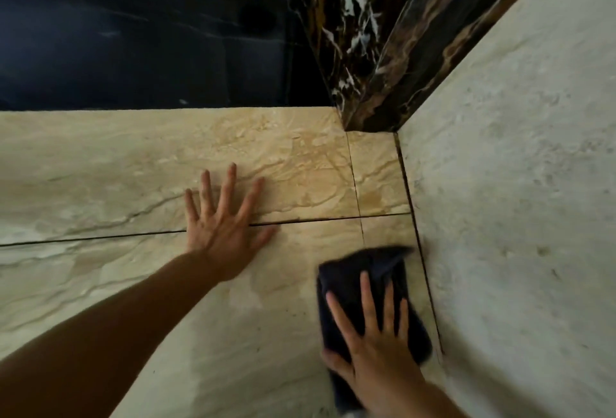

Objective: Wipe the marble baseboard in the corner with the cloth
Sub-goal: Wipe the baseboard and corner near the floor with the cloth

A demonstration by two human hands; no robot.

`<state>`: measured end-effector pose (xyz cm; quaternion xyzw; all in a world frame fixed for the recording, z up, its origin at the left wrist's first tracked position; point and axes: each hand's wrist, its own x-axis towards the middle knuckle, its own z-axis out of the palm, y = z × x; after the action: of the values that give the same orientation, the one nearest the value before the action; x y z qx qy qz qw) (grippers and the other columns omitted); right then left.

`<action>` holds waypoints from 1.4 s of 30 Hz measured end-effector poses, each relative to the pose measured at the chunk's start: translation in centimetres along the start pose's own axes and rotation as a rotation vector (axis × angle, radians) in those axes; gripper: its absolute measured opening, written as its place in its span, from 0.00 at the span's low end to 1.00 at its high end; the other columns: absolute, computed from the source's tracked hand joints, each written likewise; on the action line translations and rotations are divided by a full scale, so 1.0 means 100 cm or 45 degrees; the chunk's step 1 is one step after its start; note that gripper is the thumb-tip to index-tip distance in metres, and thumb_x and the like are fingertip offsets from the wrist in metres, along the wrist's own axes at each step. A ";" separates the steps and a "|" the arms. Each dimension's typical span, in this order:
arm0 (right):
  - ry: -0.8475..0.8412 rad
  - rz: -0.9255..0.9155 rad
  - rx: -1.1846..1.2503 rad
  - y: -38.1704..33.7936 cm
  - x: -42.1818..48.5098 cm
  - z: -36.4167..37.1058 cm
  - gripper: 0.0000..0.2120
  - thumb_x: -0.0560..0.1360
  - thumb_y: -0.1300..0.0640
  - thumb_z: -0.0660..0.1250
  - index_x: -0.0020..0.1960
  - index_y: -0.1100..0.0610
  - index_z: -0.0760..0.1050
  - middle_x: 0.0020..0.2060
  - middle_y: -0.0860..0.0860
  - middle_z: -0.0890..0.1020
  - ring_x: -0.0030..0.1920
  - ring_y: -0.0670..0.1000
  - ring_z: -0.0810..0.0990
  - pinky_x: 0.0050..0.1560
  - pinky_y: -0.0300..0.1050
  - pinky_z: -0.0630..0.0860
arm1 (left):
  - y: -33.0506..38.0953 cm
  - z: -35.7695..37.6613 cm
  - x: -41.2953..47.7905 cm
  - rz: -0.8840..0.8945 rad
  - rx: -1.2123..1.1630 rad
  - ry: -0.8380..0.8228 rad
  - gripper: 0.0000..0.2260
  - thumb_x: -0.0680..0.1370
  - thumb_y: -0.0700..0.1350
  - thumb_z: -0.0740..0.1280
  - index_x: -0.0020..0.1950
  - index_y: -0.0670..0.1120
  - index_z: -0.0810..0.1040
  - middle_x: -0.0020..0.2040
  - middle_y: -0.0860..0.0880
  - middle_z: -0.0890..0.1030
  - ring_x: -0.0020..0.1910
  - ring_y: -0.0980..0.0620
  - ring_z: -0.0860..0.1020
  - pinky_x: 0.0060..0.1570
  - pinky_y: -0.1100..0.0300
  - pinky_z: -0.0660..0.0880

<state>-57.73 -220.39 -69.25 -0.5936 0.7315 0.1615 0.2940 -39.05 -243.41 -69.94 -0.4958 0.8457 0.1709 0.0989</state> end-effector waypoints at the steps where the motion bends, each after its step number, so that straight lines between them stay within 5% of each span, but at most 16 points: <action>1: 0.000 0.043 0.013 -0.005 0.000 0.006 0.39 0.71 0.26 0.51 0.78 0.39 0.49 0.79 0.59 0.46 0.73 0.73 0.56 0.65 0.73 0.54 | -0.010 0.000 0.008 -0.031 -0.011 0.011 0.39 0.72 0.75 0.40 0.78 0.61 0.33 0.79 0.46 0.30 0.77 0.35 0.30 0.73 0.33 0.35; 5: 0.191 -0.043 0.030 0.000 0.079 -0.044 0.34 0.73 0.26 0.40 0.72 0.31 0.29 0.74 0.52 0.23 0.75 0.67 0.30 0.70 0.72 0.34 | -0.021 0.013 0.021 -0.084 0.021 0.004 0.39 0.73 0.75 0.40 0.78 0.61 0.31 0.80 0.46 0.30 0.76 0.35 0.29 0.73 0.31 0.37; 7: 0.201 -0.016 0.079 0.001 0.136 -0.090 0.33 0.73 0.26 0.41 0.70 0.30 0.26 0.72 0.51 0.21 0.74 0.66 0.26 0.71 0.70 0.31 | -0.020 0.011 0.021 -0.075 0.048 -0.037 0.39 0.72 0.75 0.40 0.78 0.61 0.32 0.80 0.45 0.31 0.76 0.34 0.30 0.73 0.31 0.36; 11: 0.161 0.074 0.122 -0.007 0.207 -0.143 0.34 0.75 0.27 0.43 0.73 0.32 0.30 0.75 0.52 0.25 0.75 0.67 0.29 0.72 0.71 0.34 | -0.041 -0.015 0.047 -0.061 0.060 0.037 0.39 0.73 0.75 0.43 0.80 0.60 0.40 0.82 0.46 0.37 0.79 0.35 0.36 0.74 0.32 0.39; 14: 0.446 0.041 -0.010 -0.023 0.180 -0.115 0.32 0.77 0.31 0.43 0.77 0.37 0.37 0.80 0.56 0.39 0.78 0.69 0.42 0.74 0.72 0.45 | -0.066 -0.035 0.081 -0.344 -0.108 0.141 0.39 0.74 0.74 0.45 0.81 0.58 0.40 0.82 0.47 0.37 0.79 0.36 0.36 0.74 0.32 0.38; 19: 0.440 -0.042 0.035 -0.056 0.147 -0.092 0.30 0.76 0.31 0.50 0.77 0.35 0.51 0.80 0.54 0.57 0.75 0.69 0.60 0.71 0.70 0.59 | -0.078 -0.027 0.092 -0.487 -0.130 0.240 0.39 0.74 0.73 0.41 0.81 0.56 0.40 0.82 0.45 0.39 0.79 0.37 0.36 0.75 0.34 0.40; 24: 0.686 -0.196 0.030 -0.088 0.308 -0.197 0.27 0.78 0.34 0.46 0.76 0.33 0.49 0.81 0.52 0.49 0.79 0.64 0.48 0.77 0.64 0.46 | -0.081 -0.027 0.098 -0.542 -0.147 0.206 0.40 0.72 0.75 0.40 0.81 0.58 0.40 0.82 0.47 0.39 0.79 0.39 0.35 0.76 0.37 0.38; 29: 0.631 -0.210 -0.040 -0.113 0.450 -0.296 0.26 0.78 0.33 0.44 0.75 0.31 0.47 0.81 0.49 0.47 0.79 0.62 0.44 0.77 0.63 0.42 | -0.079 -0.030 0.100 -0.569 -0.205 0.235 0.38 0.72 0.71 0.52 0.79 0.55 0.62 0.81 0.44 0.58 0.80 0.35 0.51 0.75 0.35 0.48; 38: 0.820 -0.064 0.040 -0.104 0.302 -0.195 0.28 0.78 0.37 0.52 0.77 0.36 0.54 0.80 0.52 0.55 0.78 0.64 0.54 0.76 0.65 0.52 | -0.080 -0.032 0.102 -0.549 -0.134 0.181 0.39 0.73 0.72 0.50 0.80 0.53 0.59 0.81 0.41 0.57 0.79 0.32 0.49 0.73 0.30 0.50; 42: 0.694 -0.074 0.039 -0.129 0.393 -0.254 0.29 0.76 0.35 0.50 0.76 0.35 0.52 0.81 0.52 0.51 0.78 0.65 0.49 0.76 0.66 0.46 | -0.079 -0.031 0.100 -0.507 -0.138 0.172 0.40 0.73 0.72 0.45 0.82 0.55 0.50 0.83 0.42 0.47 0.79 0.34 0.40 0.75 0.33 0.41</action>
<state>-56.20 -268.84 -72.54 -0.6314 0.7687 -0.0237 0.0999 -37.05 -256.20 -71.96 -0.6680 0.7254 0.1595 0.0471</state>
